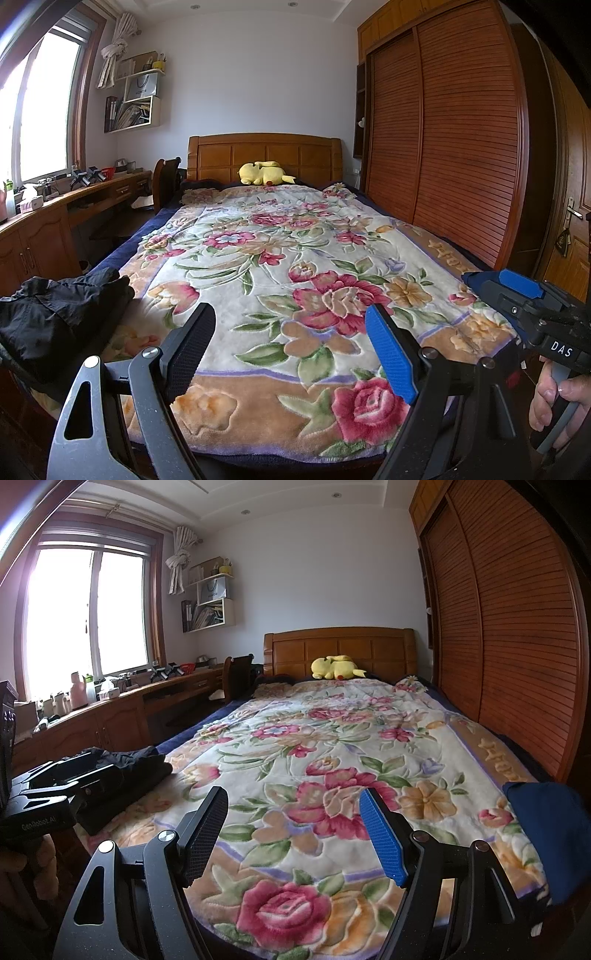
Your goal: Fold large clothes
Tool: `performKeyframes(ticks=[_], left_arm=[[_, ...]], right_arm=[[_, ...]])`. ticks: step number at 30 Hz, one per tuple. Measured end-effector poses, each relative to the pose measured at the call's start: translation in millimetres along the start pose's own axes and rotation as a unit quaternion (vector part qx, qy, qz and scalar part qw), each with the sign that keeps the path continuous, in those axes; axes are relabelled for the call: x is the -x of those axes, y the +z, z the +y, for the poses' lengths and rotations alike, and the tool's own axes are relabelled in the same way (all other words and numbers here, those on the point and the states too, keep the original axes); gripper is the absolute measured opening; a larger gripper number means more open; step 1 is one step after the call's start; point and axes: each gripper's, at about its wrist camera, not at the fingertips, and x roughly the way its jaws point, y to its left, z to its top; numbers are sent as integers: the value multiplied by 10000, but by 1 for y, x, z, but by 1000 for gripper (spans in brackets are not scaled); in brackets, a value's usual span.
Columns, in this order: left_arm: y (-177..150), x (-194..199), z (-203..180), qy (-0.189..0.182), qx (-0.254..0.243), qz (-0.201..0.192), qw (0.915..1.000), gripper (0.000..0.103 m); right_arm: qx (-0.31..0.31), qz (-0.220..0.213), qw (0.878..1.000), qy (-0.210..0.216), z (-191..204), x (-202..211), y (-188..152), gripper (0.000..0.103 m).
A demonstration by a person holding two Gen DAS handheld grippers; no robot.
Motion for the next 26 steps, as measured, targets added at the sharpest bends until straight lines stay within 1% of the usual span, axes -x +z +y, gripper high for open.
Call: performKeyframes(ticks=[26], left_arm=[[1, 1, -1, -7, 3, -5, 10000, 84]], right_arm=[[9, 2, 10000, 43, -6, 2, 0, 76]])
